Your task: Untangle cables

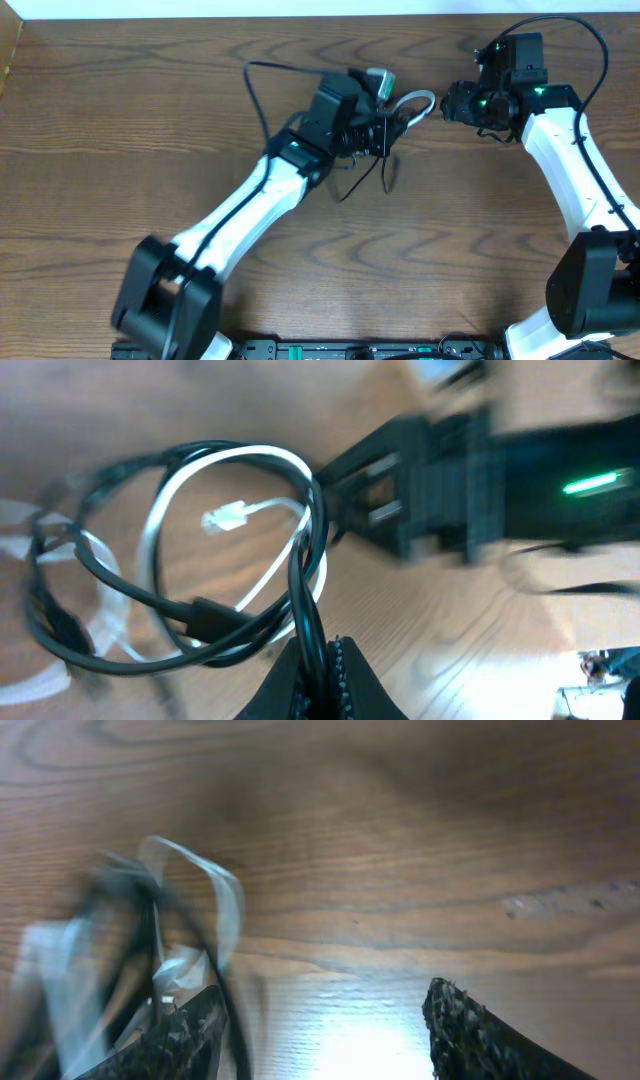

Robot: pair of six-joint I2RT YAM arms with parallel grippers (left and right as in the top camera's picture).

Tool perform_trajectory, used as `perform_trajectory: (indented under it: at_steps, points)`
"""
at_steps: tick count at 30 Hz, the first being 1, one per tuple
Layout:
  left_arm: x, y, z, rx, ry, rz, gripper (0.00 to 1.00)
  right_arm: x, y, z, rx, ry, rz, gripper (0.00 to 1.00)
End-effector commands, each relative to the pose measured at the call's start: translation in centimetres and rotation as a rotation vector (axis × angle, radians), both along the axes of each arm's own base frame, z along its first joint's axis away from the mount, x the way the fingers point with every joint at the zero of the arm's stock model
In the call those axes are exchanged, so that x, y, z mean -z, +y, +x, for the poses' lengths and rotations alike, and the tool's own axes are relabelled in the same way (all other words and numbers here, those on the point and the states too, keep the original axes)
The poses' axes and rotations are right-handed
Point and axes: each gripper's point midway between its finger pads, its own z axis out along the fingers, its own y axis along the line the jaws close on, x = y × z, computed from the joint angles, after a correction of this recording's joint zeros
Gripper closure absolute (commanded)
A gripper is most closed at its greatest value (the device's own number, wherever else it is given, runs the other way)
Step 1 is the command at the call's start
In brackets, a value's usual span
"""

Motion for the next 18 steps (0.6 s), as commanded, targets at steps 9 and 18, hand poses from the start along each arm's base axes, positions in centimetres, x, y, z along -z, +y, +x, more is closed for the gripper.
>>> perform_trajectory:
  at_steps: [9, 18]
  points:
    - [-3.4, 1.7, 1.1, -0.059, -0.042, -0.048, 0.93, -1.9, 3.5, 0.4, -0.151, -0.063, 0.204, 0.40]
    - [-3.5, 3.3, 2.2, -0.119, 0.049, -0.106, 0.93, -3.8, 4.2, 0.6, -0.207, -0.098, 0.360, 0.40]
